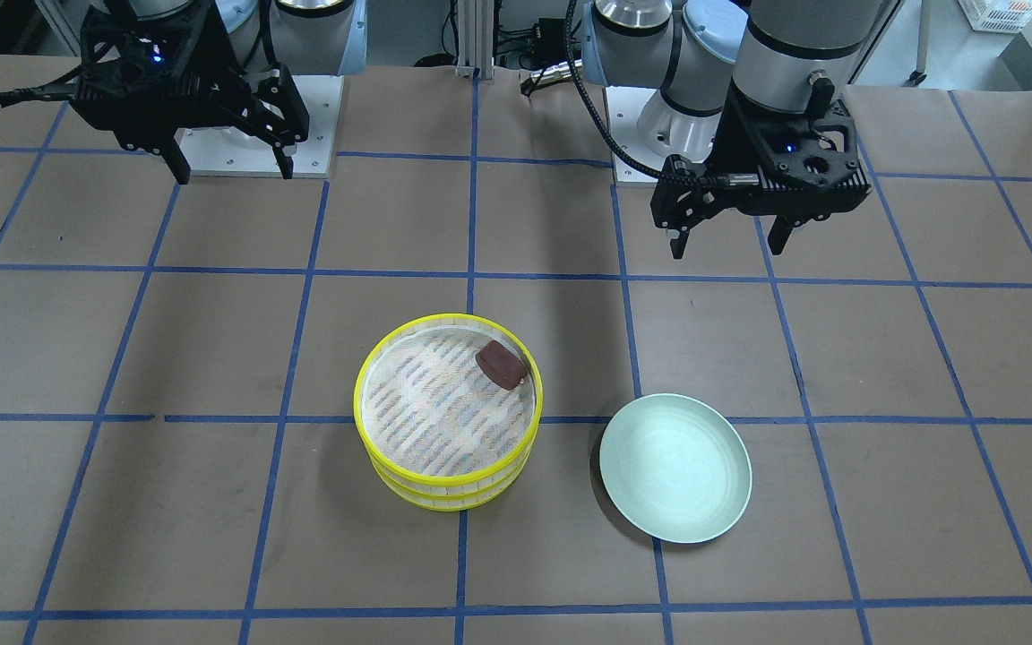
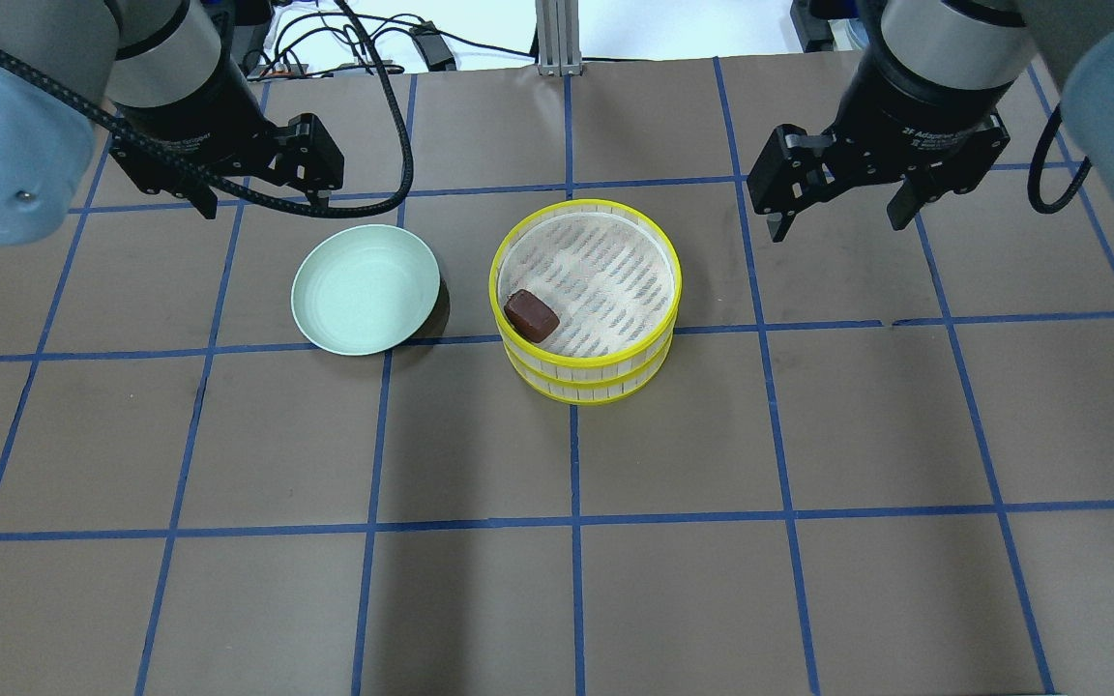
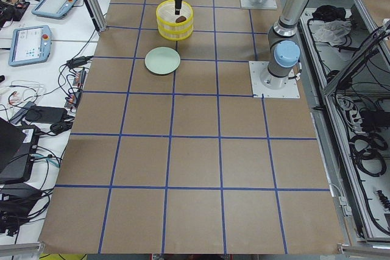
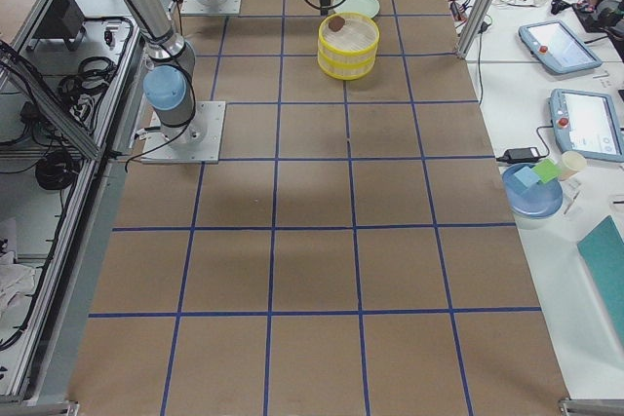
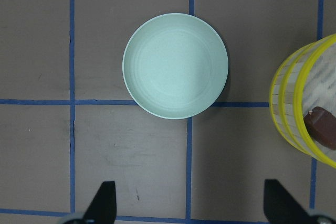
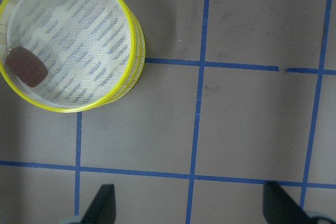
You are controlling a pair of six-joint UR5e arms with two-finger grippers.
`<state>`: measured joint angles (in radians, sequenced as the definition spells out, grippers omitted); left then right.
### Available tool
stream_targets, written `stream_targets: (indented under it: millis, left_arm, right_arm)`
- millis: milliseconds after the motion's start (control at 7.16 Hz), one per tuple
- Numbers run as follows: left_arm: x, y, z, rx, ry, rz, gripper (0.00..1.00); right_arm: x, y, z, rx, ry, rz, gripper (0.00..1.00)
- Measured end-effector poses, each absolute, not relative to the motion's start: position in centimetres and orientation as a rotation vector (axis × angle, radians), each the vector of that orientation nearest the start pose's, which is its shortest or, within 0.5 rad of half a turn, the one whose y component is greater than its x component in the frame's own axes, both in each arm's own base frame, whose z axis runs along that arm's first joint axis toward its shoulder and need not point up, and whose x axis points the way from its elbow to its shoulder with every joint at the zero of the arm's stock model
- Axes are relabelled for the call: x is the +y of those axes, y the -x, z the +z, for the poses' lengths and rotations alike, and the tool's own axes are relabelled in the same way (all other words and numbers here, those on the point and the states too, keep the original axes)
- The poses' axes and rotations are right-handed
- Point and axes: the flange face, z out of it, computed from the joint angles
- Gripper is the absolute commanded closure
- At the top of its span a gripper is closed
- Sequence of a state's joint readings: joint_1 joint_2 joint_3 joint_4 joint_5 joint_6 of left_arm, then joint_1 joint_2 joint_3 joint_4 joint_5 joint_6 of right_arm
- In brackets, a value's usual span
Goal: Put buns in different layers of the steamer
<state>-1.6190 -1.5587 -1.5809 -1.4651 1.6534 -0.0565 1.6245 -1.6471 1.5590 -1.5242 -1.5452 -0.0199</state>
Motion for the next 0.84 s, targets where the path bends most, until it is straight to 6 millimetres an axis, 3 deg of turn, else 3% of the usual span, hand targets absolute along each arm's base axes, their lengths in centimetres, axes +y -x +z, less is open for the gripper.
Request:
stream_targets:
  millis: [419, 838]
  left_arm:
    - [-46.7, 15.9, 49.4, 3.145, 0.030, -0.146, 0.00]
    - [-46.3, 15.6, 49.7, 3.152, 0.042, -0.152, 0.00]
  right_arm:
    - [-45.4, -16.1, 52.5, 3.110, 0.115, -0.065, 0.00]
    - [-45.5, -16.2, 52.5, 3.100, 0.110, -0.066, 0.00]
